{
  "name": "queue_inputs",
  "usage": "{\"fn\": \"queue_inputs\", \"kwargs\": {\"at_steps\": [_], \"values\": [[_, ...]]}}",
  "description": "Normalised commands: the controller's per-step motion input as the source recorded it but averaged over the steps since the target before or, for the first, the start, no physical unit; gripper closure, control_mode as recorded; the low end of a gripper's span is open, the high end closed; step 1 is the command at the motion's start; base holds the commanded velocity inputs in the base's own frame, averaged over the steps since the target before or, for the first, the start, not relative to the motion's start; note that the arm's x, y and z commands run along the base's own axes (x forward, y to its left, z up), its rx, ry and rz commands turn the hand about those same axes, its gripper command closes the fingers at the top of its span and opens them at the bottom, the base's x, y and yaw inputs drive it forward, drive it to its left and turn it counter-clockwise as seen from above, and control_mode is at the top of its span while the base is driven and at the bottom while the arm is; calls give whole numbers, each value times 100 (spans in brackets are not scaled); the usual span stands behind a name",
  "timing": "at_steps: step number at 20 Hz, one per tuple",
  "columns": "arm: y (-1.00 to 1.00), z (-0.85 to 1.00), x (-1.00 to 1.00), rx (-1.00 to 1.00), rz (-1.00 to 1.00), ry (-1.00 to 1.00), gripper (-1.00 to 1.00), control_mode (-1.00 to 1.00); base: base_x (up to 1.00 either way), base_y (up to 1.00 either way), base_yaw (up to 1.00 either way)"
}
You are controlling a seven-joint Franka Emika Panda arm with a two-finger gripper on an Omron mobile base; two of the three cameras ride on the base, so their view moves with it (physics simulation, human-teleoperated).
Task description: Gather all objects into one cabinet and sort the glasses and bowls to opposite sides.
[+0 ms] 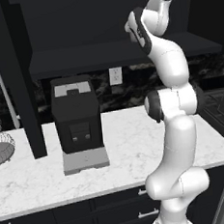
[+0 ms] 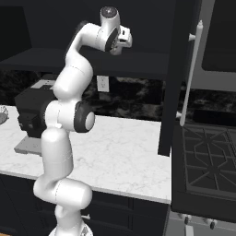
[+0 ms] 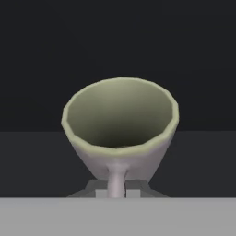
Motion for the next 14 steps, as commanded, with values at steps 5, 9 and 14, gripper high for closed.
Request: {"fn": "queue_inputs", "kwargs": {"at_steps": [5,9,14], "values": [[1,2,-2,0,0,-1,100,-100,0,0,0],[0,33,-29,2,0,-12,100,-100,0,0,0],[1,31,-39,1,0,-12,100,-100,0,0,0]]}}
